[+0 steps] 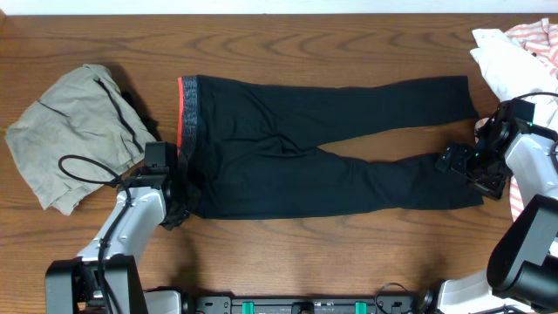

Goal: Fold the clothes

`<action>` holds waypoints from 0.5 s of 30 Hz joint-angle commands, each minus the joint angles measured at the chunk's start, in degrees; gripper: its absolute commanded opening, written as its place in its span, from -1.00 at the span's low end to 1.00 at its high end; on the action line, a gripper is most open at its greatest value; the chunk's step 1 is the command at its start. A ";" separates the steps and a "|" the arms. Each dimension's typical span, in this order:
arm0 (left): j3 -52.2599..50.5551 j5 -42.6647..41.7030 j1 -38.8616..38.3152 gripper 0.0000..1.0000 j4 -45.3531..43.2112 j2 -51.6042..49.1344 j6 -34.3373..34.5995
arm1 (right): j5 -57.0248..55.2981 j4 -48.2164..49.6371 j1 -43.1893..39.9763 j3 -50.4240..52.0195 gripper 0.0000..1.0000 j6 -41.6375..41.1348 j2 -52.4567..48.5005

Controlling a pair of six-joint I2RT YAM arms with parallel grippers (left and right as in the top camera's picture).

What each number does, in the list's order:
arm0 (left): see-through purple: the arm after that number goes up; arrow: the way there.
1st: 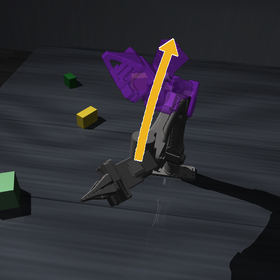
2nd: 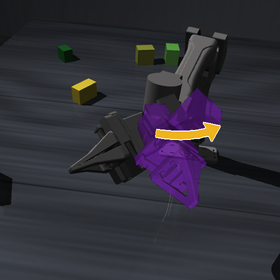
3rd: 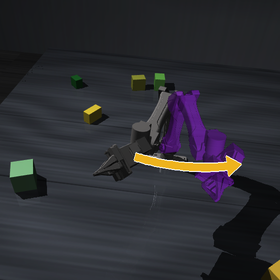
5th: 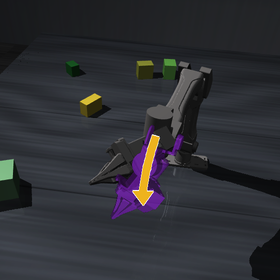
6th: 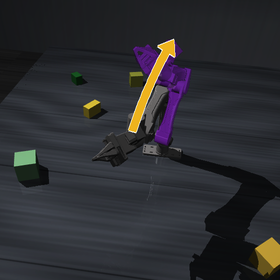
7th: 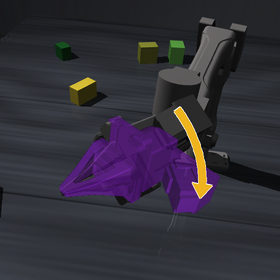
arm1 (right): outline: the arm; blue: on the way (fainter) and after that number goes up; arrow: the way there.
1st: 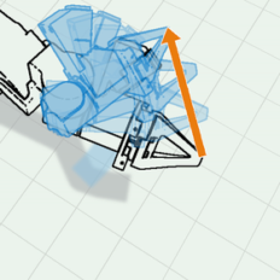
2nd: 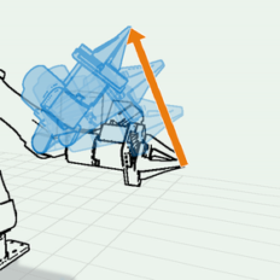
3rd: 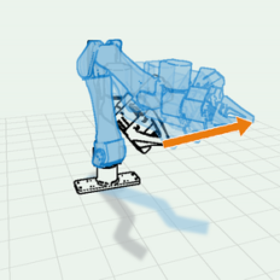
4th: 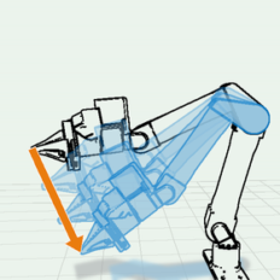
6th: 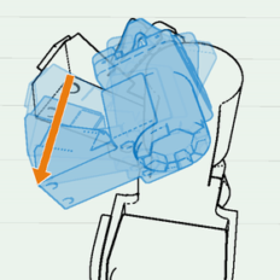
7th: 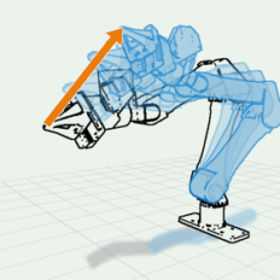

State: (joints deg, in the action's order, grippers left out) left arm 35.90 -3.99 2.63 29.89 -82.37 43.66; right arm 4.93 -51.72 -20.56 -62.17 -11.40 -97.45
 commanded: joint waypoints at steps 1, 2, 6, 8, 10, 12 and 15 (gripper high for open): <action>-0.81 0.15 0.31 -0.71 0.68 0.02 0.13 | -0.39 -0.04 -0.57 0.17 0.98 -0.55 -0.02; -0.81 0.15 0.31 -0.73 1.05 0.04 0.09 | -0.42 -0.09 -0.59 0.17 0.99 -0.52 -0.02; -0.81 0.20 0.31 -0.76 3.58 0.09 -0.79 | -0.90 -0.11 -0.59 0.17 0.98 -0.33 -0.02; -0.81 0.35 0.31 -0.76 4.46 0.09 -2.12 | -2.45 -0.11 -0.59 0.28 0.99 -0.35 -0.04; -0.81 0.59 0.31 -0.76 4.81 0.09 -2.69 | -3.19 -0.13 -0.59 0.63 0.98 -0.37 -0.04; -0.81 0.57 0.31 -0.76 4.81 0.09 -2.89 | -3.56 0.04 -0.59 1.38 0.99 -0.37 -0.04; -0.81 0.59 0.31 -0.76 4.76 0.09 -2.91 | -5.84 1.73 -0.59 3.23 0.98 -0.52 -0.04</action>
State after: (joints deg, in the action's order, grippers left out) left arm 35.92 -4.12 2.63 33.63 -81.95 41.91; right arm 2.20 -50.74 -20.56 -60.75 -11.38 -97.45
